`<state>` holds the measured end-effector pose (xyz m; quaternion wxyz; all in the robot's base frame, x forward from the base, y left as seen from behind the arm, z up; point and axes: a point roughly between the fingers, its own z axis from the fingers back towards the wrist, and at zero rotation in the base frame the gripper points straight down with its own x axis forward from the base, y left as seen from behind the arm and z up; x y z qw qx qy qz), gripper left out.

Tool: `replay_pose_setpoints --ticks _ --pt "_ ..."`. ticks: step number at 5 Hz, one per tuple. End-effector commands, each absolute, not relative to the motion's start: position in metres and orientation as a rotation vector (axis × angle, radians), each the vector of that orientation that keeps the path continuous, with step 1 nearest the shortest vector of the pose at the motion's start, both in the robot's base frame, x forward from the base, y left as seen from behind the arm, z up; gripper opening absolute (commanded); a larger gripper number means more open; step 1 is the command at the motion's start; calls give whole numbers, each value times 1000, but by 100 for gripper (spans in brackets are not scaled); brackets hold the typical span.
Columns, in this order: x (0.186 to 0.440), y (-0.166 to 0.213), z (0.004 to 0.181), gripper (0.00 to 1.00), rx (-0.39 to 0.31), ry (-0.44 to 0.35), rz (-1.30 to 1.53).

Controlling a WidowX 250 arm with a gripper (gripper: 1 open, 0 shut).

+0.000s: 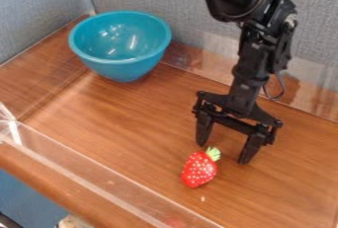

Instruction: Put the strawberry in the blue bowl

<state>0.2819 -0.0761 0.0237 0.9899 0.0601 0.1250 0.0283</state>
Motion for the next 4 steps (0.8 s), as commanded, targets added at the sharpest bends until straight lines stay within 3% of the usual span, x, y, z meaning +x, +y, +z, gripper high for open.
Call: replay_pose_setpoints --ticks 1,4 --pt "273 -67 7 100 147 328 76" --pt "271 -67 4 100 158 373 85"
